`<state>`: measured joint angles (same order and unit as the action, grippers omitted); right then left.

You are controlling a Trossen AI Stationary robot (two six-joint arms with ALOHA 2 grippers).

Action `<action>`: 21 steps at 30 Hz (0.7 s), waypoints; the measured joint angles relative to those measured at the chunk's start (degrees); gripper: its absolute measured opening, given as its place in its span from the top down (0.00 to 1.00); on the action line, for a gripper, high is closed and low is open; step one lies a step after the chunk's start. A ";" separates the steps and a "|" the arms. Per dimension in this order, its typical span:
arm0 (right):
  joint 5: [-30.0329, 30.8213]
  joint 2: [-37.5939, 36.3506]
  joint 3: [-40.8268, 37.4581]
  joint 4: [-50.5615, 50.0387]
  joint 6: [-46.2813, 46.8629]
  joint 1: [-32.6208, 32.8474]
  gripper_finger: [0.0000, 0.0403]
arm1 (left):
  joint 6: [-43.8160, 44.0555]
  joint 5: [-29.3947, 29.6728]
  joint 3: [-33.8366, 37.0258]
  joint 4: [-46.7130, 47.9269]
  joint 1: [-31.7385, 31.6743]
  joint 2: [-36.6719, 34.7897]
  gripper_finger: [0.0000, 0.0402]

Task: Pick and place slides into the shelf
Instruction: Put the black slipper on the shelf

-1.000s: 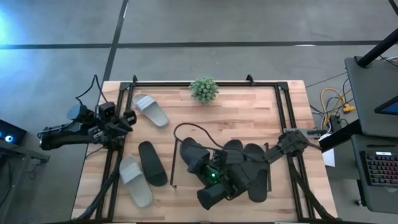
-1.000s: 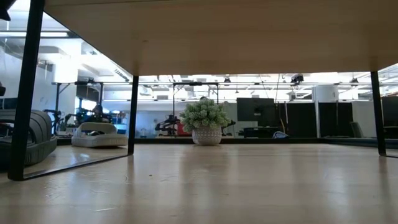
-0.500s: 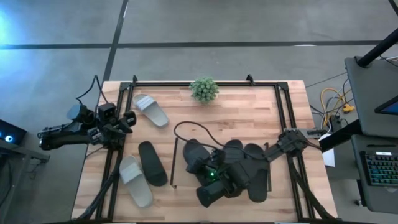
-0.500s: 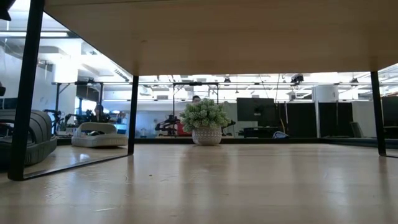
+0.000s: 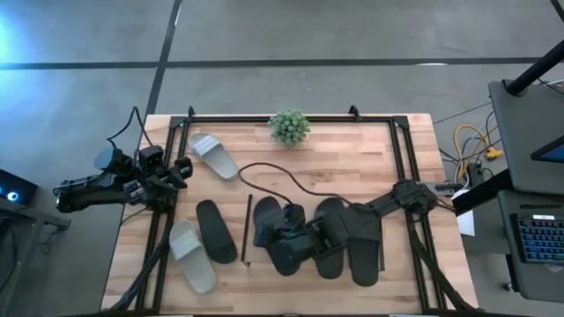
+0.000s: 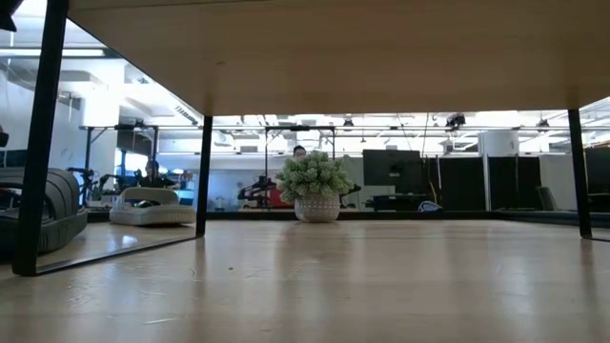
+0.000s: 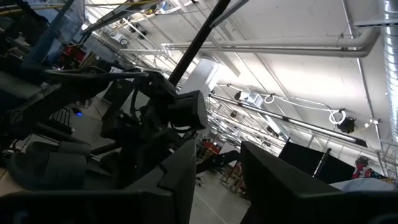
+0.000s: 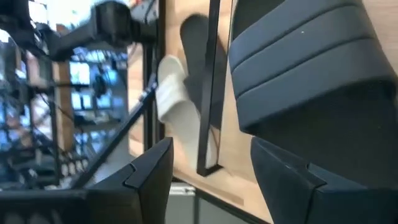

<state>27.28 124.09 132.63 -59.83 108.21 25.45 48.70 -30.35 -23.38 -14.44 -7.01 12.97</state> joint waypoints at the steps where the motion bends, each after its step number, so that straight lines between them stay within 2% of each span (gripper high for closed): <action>1: -0.98 0.00 0.24 -0.06 -0.95 -0.05 0.49 | 0.01 0.00 0.00 0.00 0.00 -0.01 0.72; 9: -12.74 -0.50 1.28 -2.21 -12.99 0.82 0.49 | 0.18 0.02 0.00 0.00 0.00 -0.13 0.72; 14: -19.82 -0.50 1.28 -8.41 -20.97 3.07 0.51 | 0.35 -0.30 0.00 0.00 0.00 -0.13 0.72; 17: -21.54 -0.41 1.28 -13.01 -23.22 4.51 0.58 | 0.35 -0.63 0.00 0.02 0.00 -0.13 0.72; 21: -21.47 -0.37 1.26 -13.92 -25.82 6.03 0.74 | 0.40 -0.66 0.00 0.02 0.00 -0.10 0.72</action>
<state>5.80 123.72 133.88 -73.76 82.39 31.48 49.10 -31.00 -23.38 -14.41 -7.01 12.86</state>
